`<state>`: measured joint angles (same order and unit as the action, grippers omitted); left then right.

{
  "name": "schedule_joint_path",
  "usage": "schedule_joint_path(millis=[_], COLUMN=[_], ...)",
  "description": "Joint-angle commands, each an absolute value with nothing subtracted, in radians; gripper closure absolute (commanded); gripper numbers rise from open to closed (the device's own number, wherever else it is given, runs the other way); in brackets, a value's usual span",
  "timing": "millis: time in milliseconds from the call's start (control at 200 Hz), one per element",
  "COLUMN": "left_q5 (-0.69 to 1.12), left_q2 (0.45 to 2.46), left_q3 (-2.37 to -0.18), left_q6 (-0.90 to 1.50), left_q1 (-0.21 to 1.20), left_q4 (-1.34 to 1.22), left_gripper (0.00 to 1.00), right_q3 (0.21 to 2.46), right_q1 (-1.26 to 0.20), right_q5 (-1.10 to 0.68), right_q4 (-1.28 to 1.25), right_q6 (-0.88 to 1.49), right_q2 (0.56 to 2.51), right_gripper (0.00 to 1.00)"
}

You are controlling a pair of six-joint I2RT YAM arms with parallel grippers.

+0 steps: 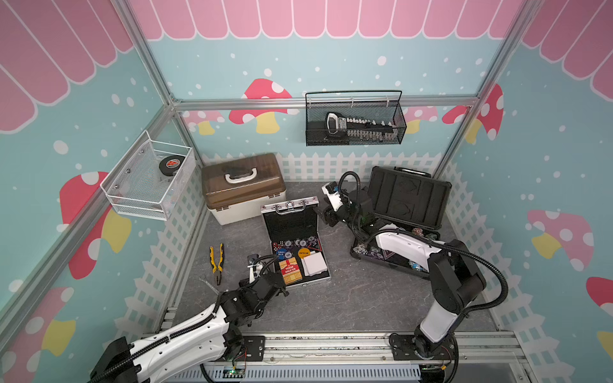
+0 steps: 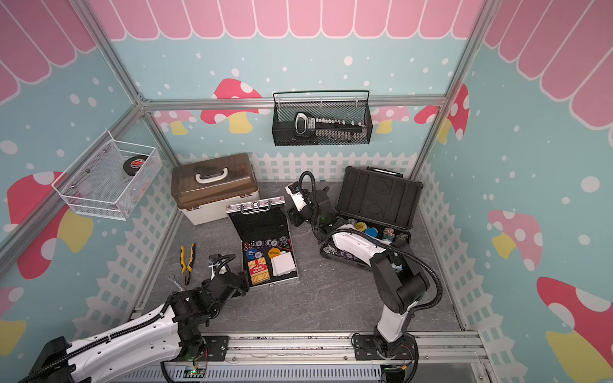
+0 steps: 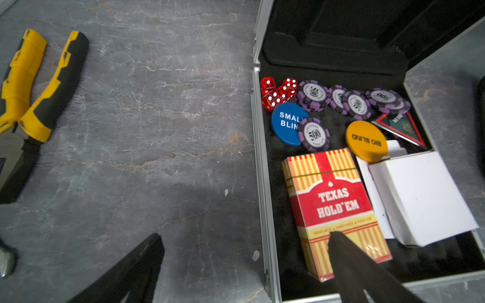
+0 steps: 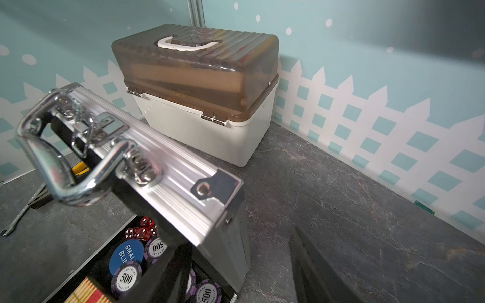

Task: Close the poker set cases
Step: Close the lid of the poker set case.

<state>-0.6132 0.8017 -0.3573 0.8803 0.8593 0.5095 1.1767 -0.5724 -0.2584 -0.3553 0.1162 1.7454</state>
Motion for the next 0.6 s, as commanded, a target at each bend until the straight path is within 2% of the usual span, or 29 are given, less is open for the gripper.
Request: schedule_joint_path(millis=[0, 145, 330, 590], left_q5=[-0.605, -0.594, -0.573, -0.557], left_q2=[0.829, 0.871, 0.904, 0.942], left_q3=[-0.374, -0.398, -0.408, -0.403], left_q6=[0.924, 0.918, 0.915, 0.955], left_q1=[0.872, 0.889, 0.920, 0.958], left_q4=[0.551, 0.571, 0.572, 0.530], left_gripper=[0.02, 0.02, 0.02, 0.01], right_q3=[1.212, 1.226, 1.234, 1.229], right_q1=[-0.583, -0.585, -0.593, -0.600], right_q5=[-0.255, -0.248, -0.242, -0.221], right_q4=[-0.387, -0.387, -0.395, -0.399], right_q6=[0.120, 0.116, 0.111, 0.100], right_q2=[1.776, 1.799, 1.817, 1.816], right_gripper=[0.43, 0.50, 0.64, 0.79])
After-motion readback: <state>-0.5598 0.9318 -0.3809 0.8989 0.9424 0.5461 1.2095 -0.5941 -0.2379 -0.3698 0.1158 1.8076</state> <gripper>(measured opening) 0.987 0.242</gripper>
